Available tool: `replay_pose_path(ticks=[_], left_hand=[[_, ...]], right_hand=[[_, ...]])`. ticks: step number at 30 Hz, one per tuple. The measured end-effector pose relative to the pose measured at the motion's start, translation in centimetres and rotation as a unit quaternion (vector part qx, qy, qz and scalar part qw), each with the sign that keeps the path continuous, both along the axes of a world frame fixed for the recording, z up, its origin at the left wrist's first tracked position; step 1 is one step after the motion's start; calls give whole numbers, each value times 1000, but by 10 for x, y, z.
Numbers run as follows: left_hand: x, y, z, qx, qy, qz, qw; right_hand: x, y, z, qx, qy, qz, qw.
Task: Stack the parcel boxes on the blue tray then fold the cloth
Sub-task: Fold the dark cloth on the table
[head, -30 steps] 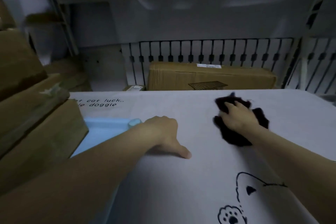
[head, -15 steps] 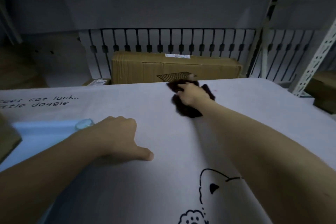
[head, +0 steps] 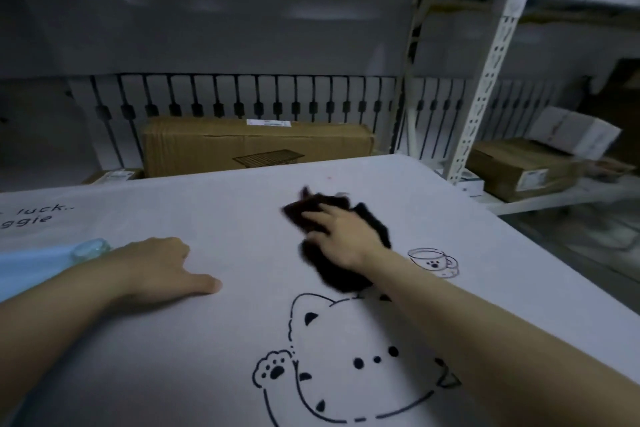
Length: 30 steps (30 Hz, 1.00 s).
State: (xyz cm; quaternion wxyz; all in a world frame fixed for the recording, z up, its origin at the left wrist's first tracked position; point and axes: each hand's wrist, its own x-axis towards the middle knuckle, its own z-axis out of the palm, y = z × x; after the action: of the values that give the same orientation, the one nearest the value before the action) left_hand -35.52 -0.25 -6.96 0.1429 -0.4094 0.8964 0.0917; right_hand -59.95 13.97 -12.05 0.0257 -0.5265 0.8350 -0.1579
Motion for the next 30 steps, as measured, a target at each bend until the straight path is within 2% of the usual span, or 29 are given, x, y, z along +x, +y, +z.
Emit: replay_pose_path(ticks=[4,6,8,10,13,15,18,24,30], left_hand=[[-4,10,-12,-30,76,8,997],[-16,23,-19,-50,143,-26,988],[-37,44,-20,-54,185,-65,979],[-61,67,-17,-58,187,-96,976],[-97,98,-16,-65,138,-140,978],[-118,118,-14,-58,114,-173,976],[-135,139,-13,-49,78,-188,978],[-137,140,-15,-61,60,-171,982],[-134,140,-19,-52,72,-162,983]], right_hand=[[82,33,4,-24,-22,231,972],[89,51,3,-24,-38,285,957],[70,62,6,-12,-43,285,957],[31,66,6,-6,-41,218,975],[-52,75,4,-13,-23,27,999],[-98,86,6,-6,-13,-91,996],[-134,93,7,4,-26,-202,979],[-133,102,6,10,-46,-255,966],[-112,192,4,13,-29,-280,959]])
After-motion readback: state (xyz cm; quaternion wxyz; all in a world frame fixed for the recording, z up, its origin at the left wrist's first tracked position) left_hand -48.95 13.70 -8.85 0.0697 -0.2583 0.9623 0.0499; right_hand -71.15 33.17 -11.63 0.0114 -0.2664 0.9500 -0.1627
